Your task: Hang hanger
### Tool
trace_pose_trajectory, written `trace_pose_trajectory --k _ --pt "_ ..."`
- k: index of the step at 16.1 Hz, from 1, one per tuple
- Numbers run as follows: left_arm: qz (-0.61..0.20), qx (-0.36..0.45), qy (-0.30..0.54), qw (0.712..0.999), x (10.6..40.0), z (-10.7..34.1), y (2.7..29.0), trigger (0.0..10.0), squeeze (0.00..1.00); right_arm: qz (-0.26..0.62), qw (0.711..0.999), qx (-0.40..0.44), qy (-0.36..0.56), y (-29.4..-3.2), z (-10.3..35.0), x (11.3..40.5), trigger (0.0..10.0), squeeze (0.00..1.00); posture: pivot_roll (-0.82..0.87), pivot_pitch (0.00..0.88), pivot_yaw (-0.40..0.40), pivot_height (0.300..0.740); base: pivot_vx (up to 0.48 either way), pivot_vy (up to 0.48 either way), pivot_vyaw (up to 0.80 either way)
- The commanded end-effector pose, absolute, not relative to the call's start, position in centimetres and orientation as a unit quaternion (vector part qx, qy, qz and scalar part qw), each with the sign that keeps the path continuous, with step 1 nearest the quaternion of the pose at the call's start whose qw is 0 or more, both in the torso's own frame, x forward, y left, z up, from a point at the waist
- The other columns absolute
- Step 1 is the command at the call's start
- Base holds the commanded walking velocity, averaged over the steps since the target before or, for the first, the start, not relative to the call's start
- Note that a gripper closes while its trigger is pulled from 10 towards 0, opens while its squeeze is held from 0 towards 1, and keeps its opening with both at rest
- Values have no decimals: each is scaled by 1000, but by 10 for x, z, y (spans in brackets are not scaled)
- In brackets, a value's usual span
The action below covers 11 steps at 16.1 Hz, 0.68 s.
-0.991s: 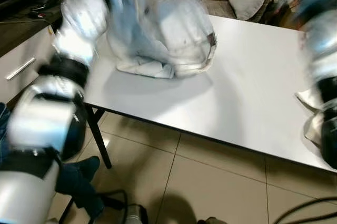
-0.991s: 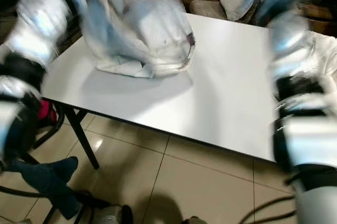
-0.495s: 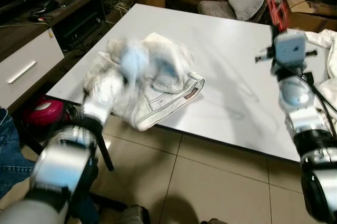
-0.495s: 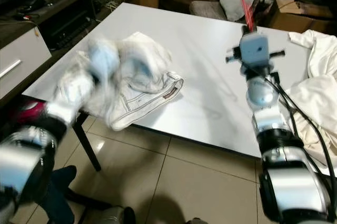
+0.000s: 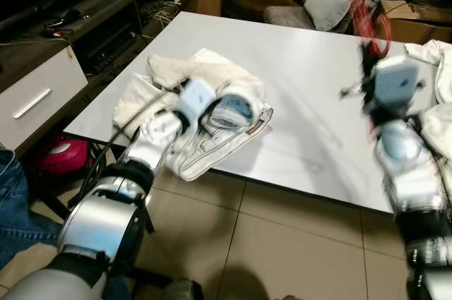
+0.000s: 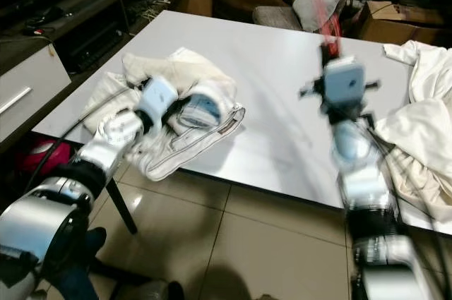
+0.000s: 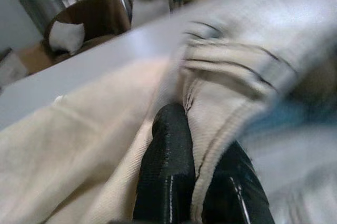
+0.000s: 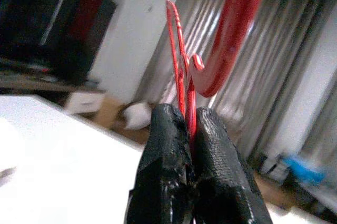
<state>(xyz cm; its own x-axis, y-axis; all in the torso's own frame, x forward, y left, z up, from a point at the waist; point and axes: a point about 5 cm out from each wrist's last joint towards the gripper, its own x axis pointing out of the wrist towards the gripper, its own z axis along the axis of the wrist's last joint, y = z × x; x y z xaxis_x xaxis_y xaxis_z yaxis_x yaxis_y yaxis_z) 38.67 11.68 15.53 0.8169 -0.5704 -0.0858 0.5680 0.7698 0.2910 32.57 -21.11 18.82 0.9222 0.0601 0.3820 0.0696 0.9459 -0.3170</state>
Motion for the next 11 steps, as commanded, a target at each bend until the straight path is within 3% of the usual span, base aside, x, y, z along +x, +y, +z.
trace_pose_trajectory --k 1,2,3,4,7,11 --pt "-284 93 -26 954 393 176 124 10000 188 -4 978 -122 -166 -209 185 318 10000 0 -89 0 79 740 0 0 0" --pt "-250 42 -26 967 393 176 137 10000 502 -15 991 -64 -120 -203 170 301 10000 0 -105 0 89 740 0 0 0" --pt "-243 25 -25 969 392 175 140 10000 502 -17 993 -43 -106 -200 166 293 10000 0 -104 0 84 740 0 0 0" --pt "-224 4 -50 973 379 169 146 10000 0 -15 997 27 -76 -190 154 272 10000 0 -90 0 60 740 0 0 0" --pt "-222 26 -64 973 355 156 149 10000 0 -1 998 38 -47 -180 147 260 10000 0 -70 0 40 740 0 0 0" --pt "-194 24 -58 979 330 150 167 10000 0 43 997 55 -24 -160 148 264 10000 0 -11 0 1 740 78 0 0"
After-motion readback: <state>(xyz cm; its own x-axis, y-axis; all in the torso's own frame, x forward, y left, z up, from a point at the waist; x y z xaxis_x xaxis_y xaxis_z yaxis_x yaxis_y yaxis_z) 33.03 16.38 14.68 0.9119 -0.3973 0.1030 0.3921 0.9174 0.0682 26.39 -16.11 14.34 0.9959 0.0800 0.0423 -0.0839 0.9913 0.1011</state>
